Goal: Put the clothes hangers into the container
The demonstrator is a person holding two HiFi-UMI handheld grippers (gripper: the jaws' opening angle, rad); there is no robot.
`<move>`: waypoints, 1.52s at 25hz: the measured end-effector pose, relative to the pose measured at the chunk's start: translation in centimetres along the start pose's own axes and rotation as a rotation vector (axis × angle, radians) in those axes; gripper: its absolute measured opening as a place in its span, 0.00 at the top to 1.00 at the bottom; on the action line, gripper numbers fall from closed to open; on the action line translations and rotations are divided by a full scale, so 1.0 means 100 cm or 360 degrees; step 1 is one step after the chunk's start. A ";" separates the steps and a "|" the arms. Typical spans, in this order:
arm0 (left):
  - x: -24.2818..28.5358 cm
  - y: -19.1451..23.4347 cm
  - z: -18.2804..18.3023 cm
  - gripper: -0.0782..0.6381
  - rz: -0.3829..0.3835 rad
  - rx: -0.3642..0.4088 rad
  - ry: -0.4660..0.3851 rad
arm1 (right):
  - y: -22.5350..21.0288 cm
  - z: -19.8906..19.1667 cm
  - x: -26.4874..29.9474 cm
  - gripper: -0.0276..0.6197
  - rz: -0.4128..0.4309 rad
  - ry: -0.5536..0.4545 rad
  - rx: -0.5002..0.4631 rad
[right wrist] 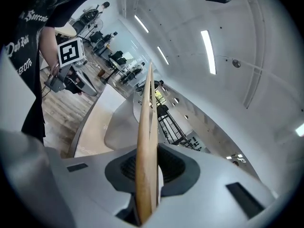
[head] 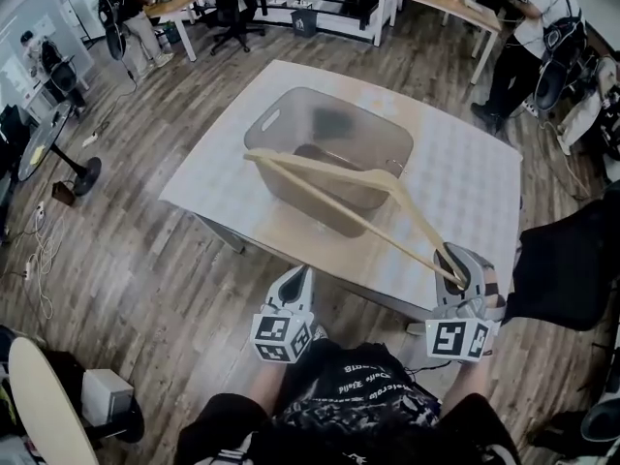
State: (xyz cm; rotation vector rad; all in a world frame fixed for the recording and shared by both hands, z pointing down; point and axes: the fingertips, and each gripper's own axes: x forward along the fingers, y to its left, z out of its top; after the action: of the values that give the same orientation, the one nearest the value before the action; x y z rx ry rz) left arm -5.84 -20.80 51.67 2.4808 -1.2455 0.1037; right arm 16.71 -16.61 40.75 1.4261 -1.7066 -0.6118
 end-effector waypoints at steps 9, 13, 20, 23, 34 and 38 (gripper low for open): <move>0.014 0.055 0.010 0.86 0.0051 -0.0028 0.0011 | -0.017 0.014 0.072 0.86 0.0198 0.0112 -0.0077; 0.014 0.061 0.014 0.86 0.0104 -0.0049 0.0011 | -0.027 0.018 0.096 0.85 0.0285 0.0138 -0.0202; 0.034 0.072 0.023 0.86 0.0109 -0.0046 0.0039 | -0.038 0.019 0.149 0.85 0.0456 0.0228 -0.0215; 0.038 0.072 0.024 0.86 0.0139 -0.0050 0.0024 | -0.043 0.014 0.162 0.85 0.0496 0.0267 -0.0257; 0.046 0.068 0.016 0.86 0.0139 -0.0120 0.0001 | -0.042 0.005 0.195 0.85 0.0619 0.0430 -0.0325; 0.043 0.069 0.017 0.86 0.0146 -0.0118 0.0004 | -0.036 0.006 0.199 0.85 0.0696 0.0443 -0.0344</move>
State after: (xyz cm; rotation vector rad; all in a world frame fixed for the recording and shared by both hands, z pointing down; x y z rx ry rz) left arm -8.85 -28.44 53.05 2.3601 -1.3379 0.0828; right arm 17.61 -36.68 43.10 0.8992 -1.6034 -0.3251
